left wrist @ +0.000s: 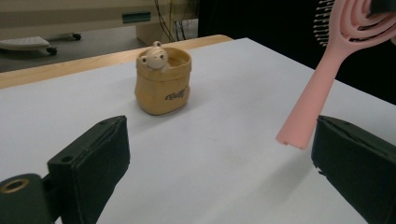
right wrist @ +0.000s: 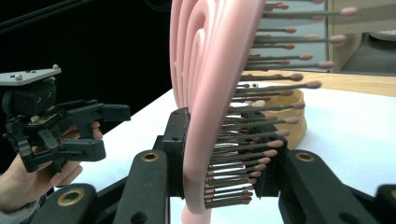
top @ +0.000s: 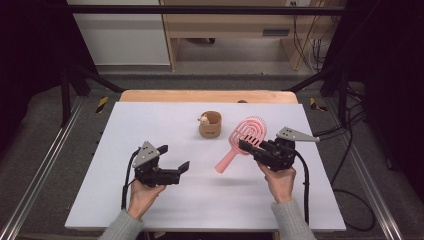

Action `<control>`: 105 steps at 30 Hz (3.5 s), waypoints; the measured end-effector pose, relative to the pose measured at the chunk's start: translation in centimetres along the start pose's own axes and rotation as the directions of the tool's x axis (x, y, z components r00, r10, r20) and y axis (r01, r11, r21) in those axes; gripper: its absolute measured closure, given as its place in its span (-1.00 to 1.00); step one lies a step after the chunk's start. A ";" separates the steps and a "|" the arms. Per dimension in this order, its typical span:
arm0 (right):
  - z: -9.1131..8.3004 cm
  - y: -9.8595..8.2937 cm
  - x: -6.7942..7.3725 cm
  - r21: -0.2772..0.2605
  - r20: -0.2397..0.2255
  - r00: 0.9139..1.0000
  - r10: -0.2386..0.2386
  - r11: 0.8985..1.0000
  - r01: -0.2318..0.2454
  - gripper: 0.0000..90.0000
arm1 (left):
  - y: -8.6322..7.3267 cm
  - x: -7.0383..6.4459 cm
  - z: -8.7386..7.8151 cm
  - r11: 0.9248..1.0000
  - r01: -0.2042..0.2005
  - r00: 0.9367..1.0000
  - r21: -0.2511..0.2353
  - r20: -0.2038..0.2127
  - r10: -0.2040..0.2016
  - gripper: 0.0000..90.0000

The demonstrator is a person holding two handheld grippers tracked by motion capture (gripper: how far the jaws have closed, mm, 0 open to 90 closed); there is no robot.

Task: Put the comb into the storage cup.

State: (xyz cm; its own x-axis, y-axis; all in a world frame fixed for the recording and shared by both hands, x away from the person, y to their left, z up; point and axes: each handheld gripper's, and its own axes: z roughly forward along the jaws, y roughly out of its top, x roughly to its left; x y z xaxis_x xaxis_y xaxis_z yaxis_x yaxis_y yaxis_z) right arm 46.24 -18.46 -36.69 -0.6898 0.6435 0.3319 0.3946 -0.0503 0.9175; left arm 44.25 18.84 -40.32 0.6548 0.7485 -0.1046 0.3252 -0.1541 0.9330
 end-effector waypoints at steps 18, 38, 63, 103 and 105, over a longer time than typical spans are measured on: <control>0.2 2.1 0.1 -0.010 0.013 0.999 -0.032 0.999 0.032 0.43 | -2.5 3.2 -1.9 0.999 0.026 0.999 -0.023 -0.029 -0.027 -0.90; 0.8 4.2 0.6 -0.005 0.046 0.996 -0.075 0.997 0.075 0.43 | -5.0 6.1 -4.4 0.999 0.009 0.995 -0.034 -0.095 -0.013 -0.90; 2.8 7.4 0.6 0.014 0.150 0.979 -0.136 0.991 0.136 0.43 | -6.0 7.4 -5.6 1.000 0.021 0.991 -0.019 -0.128 -0.024 -0.90; 6.5 11.3 -0.9 0.041 0.249 0.955 -0.162 0.987 0.157 0.43 | -6.2 7.8 -5.8 1.000 0.023 0.991 -0.015 -0.135 -0.025 -0.90; 6.7 11.4 -1.0 0.041 0.257 0.953 -0.163 0.987 0.158 0.43 | -6.2 7.9 -5.8 1.000 0.023 0.991 -0.016 -0.134 -0.025 -0.90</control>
State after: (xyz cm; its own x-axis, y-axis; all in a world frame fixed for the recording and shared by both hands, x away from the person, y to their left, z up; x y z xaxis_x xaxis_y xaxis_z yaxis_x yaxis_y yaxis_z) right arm 55.43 -14.57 -28.04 -0.5657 0.8172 0.1106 0.3056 0.0832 0.9485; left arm 43.43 29.41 -44.94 0.5489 0.8320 -0.0809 0.3296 -0.1265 0.9356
